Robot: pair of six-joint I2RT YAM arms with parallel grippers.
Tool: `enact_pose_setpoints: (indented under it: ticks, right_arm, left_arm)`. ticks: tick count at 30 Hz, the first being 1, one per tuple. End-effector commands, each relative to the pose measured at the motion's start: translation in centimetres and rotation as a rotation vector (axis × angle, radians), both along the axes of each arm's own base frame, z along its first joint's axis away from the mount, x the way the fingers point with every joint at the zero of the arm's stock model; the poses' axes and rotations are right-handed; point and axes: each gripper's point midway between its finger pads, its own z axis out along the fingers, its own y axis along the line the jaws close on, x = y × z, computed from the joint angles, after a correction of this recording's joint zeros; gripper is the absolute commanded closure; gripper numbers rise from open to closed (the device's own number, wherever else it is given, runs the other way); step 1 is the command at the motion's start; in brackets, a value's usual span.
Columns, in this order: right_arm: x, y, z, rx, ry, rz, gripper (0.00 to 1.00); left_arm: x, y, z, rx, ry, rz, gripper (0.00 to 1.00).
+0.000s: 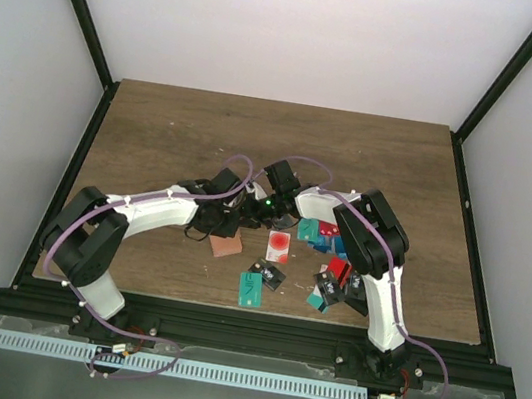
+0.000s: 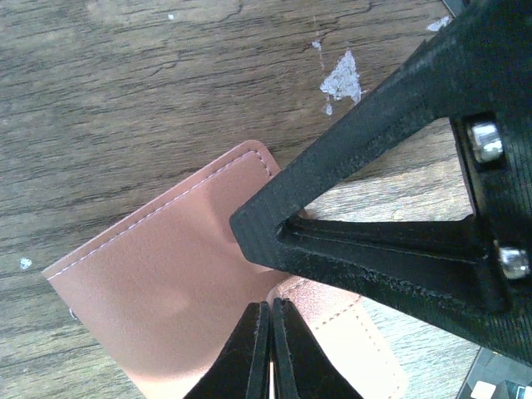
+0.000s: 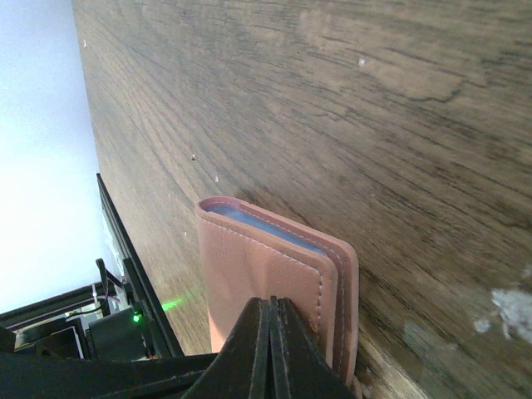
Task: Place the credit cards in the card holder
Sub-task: Close the card holder at the center of the board.
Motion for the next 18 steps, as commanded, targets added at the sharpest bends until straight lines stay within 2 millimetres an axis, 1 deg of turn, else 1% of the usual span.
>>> enact_pose_setpoints:
  ticks: [1,6,11,13,18]
  right_arm:
    - [-1.3,-3.0,-5.4,-0.196,0.089,-0.057,0.99]
    - [-1.2,-2.9,-5.3,-0.195,0.088,-0.056,0.99]
    - [-1.2,-2.9,-5.2,-0.195,0.086,-0.054,0.99]
    - [-1.2,-2.9,-5.3,-0.196,0.089,-0.054,0.99]
    - [-1.0,-2.7,-5.2,-0.198,0.087,-0.05,0.99]
  left_arm:
    - [0.6,1.1,-1.1,0.074,-0.01,0.014,0.96]
    - [0.7,1.2,-1.6,0.085,-0.005,0.013,0.96]
    - [1.1,1.4,-1.0,0.091,-0.028,0.021,0.96]
    - [1.3,1.8,-0.9,0.107,-0.037,0.027,0.96]
    - [0.7,2.1,-2.0,0.106,-0.012,0.01,0.96]
